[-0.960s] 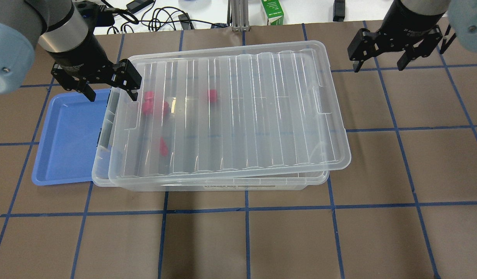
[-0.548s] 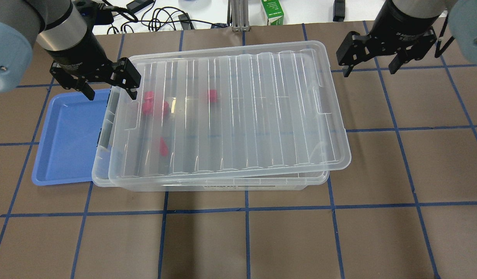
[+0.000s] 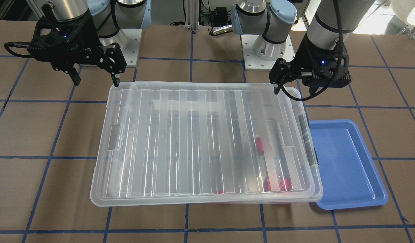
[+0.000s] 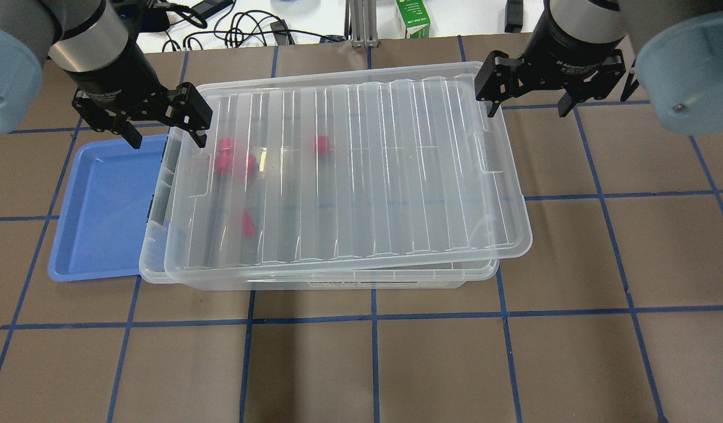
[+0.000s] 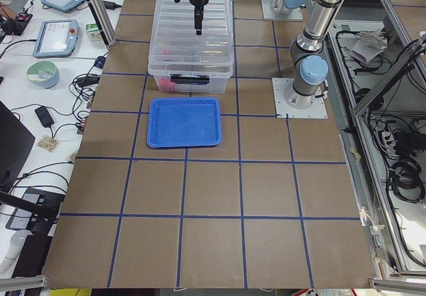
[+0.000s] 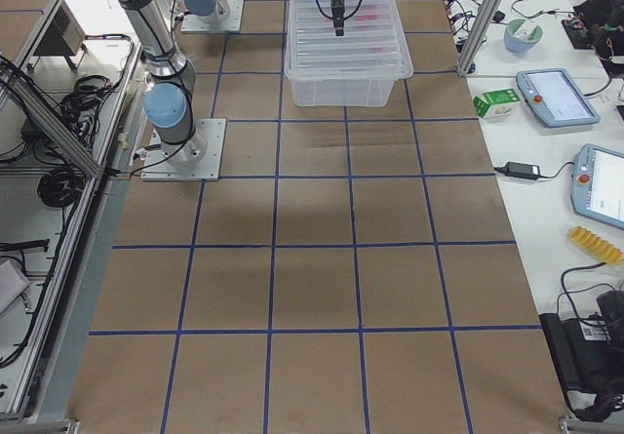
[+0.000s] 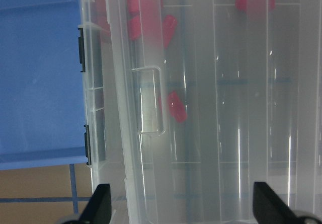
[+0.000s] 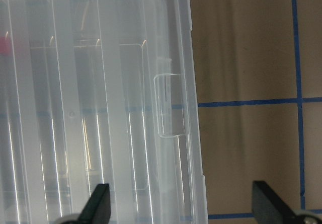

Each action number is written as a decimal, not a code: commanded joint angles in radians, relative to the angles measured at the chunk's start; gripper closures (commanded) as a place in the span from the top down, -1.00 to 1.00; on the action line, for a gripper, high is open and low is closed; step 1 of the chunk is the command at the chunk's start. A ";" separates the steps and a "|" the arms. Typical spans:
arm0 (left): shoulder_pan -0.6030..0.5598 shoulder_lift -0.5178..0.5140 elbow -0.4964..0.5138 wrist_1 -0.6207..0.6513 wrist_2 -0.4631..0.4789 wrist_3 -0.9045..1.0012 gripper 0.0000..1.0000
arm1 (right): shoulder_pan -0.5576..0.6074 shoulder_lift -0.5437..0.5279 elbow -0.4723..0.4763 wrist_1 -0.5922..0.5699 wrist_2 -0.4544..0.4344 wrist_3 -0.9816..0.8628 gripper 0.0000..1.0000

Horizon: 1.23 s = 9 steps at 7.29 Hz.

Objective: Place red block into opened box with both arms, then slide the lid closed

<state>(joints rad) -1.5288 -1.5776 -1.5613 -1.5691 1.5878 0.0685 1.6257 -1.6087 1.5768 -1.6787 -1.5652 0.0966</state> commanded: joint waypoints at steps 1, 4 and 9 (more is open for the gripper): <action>-0.001 0.017 0.001 -0.011 0.000 -0.001 1.00 | 0.000 -0.002 0.000 0.017 -0.001 -0.001 1.00; -0.002 0.021 -0.012 -0.012 -0.002 -0.001 1.00 | 0.000 -0.007 0.000 0.022 -0.002 -0.003 1.00; -0.022 0.011 0.001 -0.011 0.001 -0.002 1.00 | -0.003 -0.005 0.000 0.024 -0.001 -0.017 1.00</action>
<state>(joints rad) -1.5493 -1.5673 -1.5606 -1.5789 1.5890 0.0660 1.6235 -1.6131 1.5776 -1.6538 -1.5674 0.0828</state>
